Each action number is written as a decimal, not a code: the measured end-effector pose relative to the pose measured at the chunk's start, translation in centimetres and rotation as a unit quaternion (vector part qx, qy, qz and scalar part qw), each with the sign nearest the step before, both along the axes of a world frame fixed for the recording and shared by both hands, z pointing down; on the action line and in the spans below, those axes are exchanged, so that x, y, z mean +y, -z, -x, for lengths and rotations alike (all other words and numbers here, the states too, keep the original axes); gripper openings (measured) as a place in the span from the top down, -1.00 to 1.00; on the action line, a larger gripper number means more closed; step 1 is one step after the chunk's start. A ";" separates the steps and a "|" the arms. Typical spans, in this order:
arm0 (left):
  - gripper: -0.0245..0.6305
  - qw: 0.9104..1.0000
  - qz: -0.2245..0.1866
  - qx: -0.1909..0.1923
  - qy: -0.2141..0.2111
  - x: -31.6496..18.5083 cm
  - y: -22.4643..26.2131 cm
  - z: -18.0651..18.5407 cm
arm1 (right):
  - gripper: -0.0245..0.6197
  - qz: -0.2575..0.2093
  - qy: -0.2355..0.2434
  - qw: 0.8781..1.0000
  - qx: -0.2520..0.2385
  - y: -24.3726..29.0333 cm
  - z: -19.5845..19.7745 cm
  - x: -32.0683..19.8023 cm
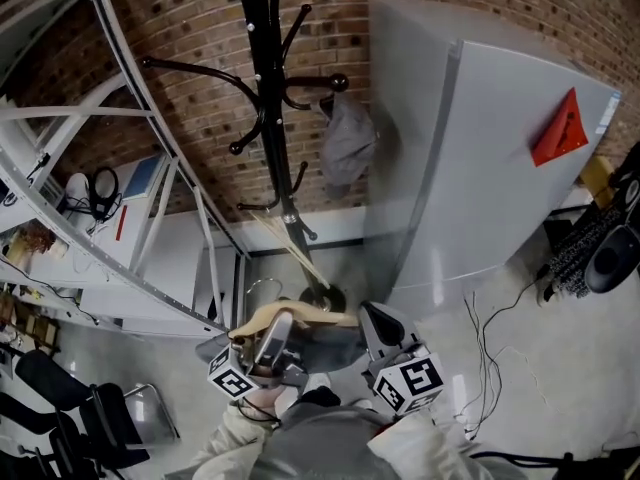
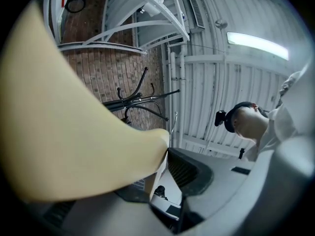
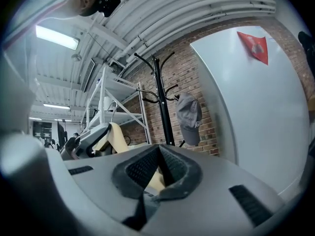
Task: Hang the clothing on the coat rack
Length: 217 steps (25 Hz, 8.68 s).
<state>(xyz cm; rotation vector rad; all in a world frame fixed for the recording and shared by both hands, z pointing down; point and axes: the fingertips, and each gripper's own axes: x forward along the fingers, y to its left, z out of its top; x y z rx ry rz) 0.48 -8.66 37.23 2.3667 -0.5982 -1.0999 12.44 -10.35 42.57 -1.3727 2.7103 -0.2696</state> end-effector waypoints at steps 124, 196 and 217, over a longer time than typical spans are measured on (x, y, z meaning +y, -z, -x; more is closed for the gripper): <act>0.61 0.995 -0.091 0.029 -0.034 -25.4 7.7 5.1 | 0.85 -0.116 -0.022 0.993 0.028 8.4 7.1 -23.9; 0.60 0.999 0.009 -0.023 0.032 -23.5 -0.6 3.8 | 0.85 -0.063 0.024 0.998 0.019 5.4 6.1 -20.8; 0.90 0.938 0.024 -0.295 0.179 -19.7 -4.7 4.6 | 0.85 -0.025 0.055 0.998 0.001 1.8 7.2 -19.1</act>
